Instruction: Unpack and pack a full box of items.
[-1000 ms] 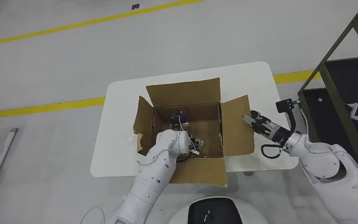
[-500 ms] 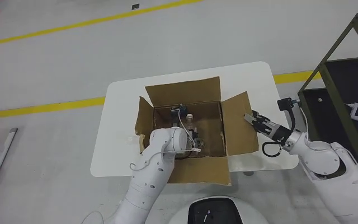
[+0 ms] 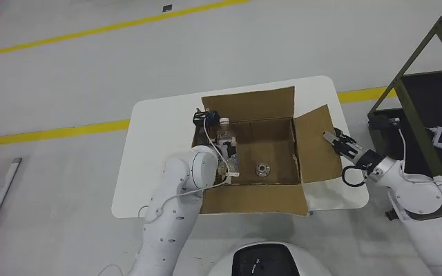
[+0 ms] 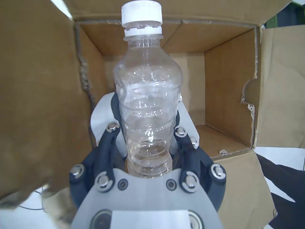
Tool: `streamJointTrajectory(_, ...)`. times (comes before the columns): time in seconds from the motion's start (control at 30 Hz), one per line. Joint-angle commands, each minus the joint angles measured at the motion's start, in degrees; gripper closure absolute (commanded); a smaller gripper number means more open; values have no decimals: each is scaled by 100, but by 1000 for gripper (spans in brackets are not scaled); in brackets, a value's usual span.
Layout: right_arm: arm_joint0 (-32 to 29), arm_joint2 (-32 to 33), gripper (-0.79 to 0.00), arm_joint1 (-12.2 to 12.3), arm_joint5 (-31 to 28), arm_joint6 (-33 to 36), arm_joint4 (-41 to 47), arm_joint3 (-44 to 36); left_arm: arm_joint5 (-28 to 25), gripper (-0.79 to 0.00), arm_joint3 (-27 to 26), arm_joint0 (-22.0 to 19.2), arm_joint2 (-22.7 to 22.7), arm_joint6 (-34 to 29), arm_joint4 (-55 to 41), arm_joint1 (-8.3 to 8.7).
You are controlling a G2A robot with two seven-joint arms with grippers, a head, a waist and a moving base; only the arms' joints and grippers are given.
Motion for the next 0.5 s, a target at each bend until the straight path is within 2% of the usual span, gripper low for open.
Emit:
streamJointTrajectory(0.0,-15,28,0,7,9,4,-23,-12,-14,0,-177,10,-165,-34,14,21)
streamJointTrajectory(0.03,-22,36,0,10,23,6,-39,-17,-35,0,-250,9,-253,-29,104,37)
streamJointTrajectory(0.07,-28,39,-111,11,29,4,-30,-23,-36,0,-336,16,-346,-50,76,46)
streamJointTrajectory(0.1,-32,40,-271,12,33,7,-19,-28,-79,0,-431,13,-437,-66,32,56)
streamJointTrajectory(0.2,-36,69,-385,26,106,40,-157,-58,-183,0,-779,13,-759,-96,224,108)
streamJointTrajectory(0.23,-45,74,-613,30,117,47,-181,-78,-195,0,-888,10,-912,-113,206,123)
streamJointTrajectory(0.27,-54,83,-785,34,129,59,-214,-92,-252,0,-970,22,-1027,-137,282,143)
streamJointTrajectory(0.47,-104,142,-785,48,163,21,-245,-138,-337,0,-1317,150,-1642,-291,770,240)
